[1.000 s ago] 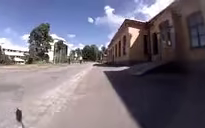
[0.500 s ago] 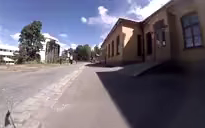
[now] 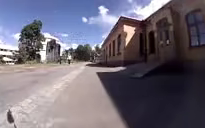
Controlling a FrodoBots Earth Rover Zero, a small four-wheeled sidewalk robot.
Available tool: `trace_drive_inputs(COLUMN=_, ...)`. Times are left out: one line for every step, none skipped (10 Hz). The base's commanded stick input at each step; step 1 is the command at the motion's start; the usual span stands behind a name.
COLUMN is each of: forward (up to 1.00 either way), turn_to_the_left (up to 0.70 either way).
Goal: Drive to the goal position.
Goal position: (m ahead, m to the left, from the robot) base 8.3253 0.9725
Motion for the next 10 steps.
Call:
trace_drive_inputs(forward=0.85, turn_to_the_left=0.00)
trace_drive_inputs(forward=0.85, turn_to_the_left=0.00)
trace_drive_inputs(forward=0.85, turn_to_the_left=0.00)
trace_drive_inputs(forward=0.85, turn_to_the_left=0.00)
trace_drive_inputs(forward=0.85, turn_to_the_left=0.00)
trace_drive_inputs(forward=0.85, turn_to_the_left=0.00)
trace_drive_inputs(forward=0.85, turn_to_the_left=0.00)
trace_drive_inputs(forward=0.85, turn_to_the_left=0.00)
trace_drive_inputs(forward=0.85, turn_to_the_left=0.00)
trace_drive_inputs(forward=0.85, turn_to_the_left=0.34)
